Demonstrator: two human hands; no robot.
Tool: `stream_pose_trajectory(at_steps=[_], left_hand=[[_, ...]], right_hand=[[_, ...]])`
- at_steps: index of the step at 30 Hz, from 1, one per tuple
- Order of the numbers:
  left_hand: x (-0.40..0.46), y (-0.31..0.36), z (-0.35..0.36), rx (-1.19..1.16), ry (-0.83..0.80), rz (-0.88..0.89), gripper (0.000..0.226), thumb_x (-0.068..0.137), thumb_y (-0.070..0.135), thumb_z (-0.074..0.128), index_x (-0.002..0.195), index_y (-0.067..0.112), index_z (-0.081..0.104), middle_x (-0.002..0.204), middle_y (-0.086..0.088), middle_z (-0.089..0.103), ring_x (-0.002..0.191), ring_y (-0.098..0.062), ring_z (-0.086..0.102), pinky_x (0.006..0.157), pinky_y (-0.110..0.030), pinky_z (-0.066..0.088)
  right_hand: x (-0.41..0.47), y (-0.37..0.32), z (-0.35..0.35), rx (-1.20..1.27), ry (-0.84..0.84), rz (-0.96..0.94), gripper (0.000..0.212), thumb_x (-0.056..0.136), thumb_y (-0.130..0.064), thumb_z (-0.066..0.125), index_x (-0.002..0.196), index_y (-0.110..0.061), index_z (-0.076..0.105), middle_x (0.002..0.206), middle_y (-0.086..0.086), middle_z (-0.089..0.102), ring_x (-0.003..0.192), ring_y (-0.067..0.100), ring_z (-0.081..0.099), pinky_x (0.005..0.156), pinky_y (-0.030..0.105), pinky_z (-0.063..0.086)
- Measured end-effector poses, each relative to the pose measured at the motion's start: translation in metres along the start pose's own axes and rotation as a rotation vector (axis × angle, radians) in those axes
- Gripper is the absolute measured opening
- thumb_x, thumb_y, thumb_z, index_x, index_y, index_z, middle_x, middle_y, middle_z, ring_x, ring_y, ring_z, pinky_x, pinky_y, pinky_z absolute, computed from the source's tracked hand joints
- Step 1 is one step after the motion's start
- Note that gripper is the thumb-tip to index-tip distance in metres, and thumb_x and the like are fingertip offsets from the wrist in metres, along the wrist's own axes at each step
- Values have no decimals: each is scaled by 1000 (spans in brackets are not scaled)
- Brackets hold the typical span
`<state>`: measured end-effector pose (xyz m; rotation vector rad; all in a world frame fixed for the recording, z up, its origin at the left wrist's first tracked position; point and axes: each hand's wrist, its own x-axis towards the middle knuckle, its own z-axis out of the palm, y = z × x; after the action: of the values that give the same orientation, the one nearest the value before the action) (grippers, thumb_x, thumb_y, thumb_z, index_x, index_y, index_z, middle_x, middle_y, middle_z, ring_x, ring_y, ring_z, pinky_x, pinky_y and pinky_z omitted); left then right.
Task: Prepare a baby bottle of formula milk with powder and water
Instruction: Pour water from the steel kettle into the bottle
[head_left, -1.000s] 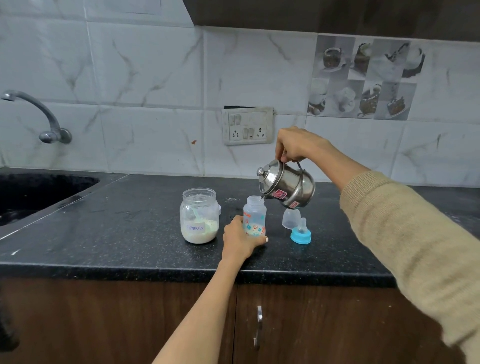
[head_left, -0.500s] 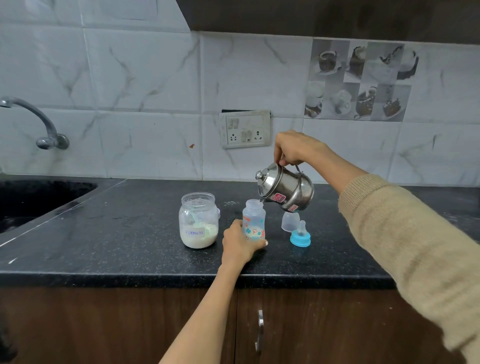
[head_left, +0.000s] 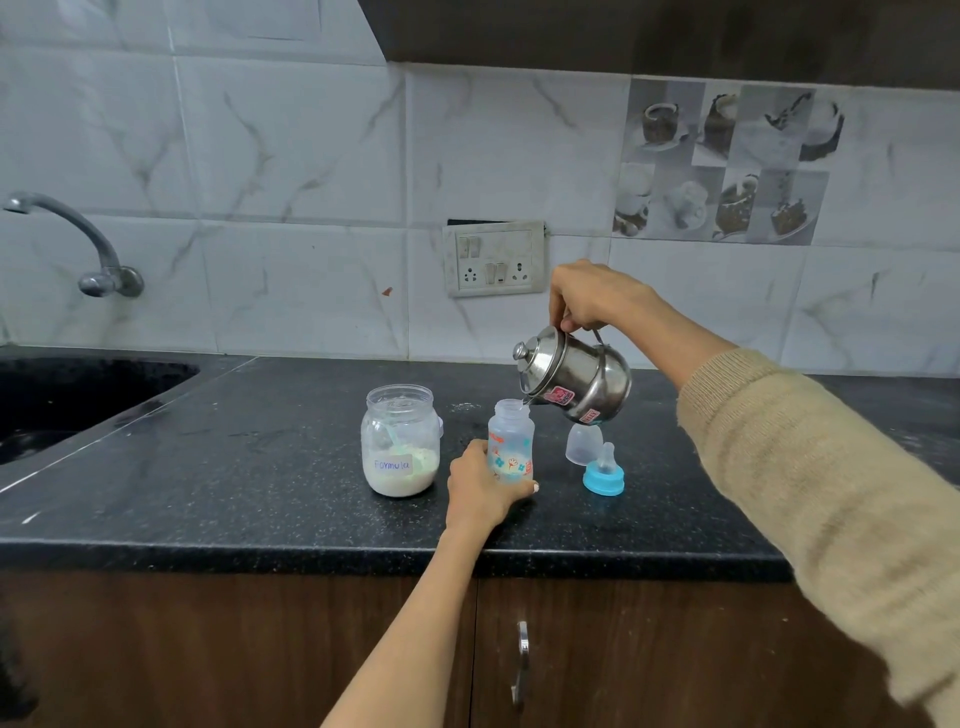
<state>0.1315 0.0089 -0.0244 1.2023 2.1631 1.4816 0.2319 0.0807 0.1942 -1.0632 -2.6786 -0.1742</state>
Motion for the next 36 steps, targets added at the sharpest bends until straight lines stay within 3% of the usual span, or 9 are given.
stream_pose_trajectory(at_steps=[11,16,20,26,31,36], left_hand=[[0,0,0,3,4,2,70,63,27,86,121,13,50,122,-5,60,113,-21,58,97,-35,48],[-1,-1,0,6,15,8,70,61,28,87,119,12,51,120,-6,62,110,-21,59,95,-37,49],[-1,-1,0,4,6,6,71,62,28,87,121,13,50,122,-6,60,113,-21,58,97,-38,49],[0,-1,0,14,1,8,72,64,28,86,123,13,48,125,-6,59,116,-21,56,99,-38,48],[0,0,0,13,-5,8,72,65,27,85,124,12,47,126,-6,58,118,-21,55,100,-38,47],[-1,-1,0,16,-6,-2,72,66,26,84,126,12,46,129,-6,56,121,-21,53,101,-37,46]], right_hand=[[-1,-1,0,-19,6,-2,26,84,8,60,101,-6,73,92,8,69,80,19,65,72,31,55],[-2,-3,-1,-31,9,-6,27,83,9,60,101,-7,73,89,6,66,85,21,66,65,27,52],[-3,-5,-2,-43,17,-10,26,84,8,60,102,-7,73,85,3,62,82,17,62,72,32,53],[-3,-6,-2,-48,21,-14,26,84,8,60,102,-7,73,98,7,69,86,19,65,65,27,52],[-4,-8,-2,-59,35,-27,27,84,7,61,104,-7,72,102,8,70,95,22,68,84,35,55],[-4,-9,-1,-71,43,-32,26,83,7,62,103,-7,72,102,8,70,95,22,67,84,35,55]])
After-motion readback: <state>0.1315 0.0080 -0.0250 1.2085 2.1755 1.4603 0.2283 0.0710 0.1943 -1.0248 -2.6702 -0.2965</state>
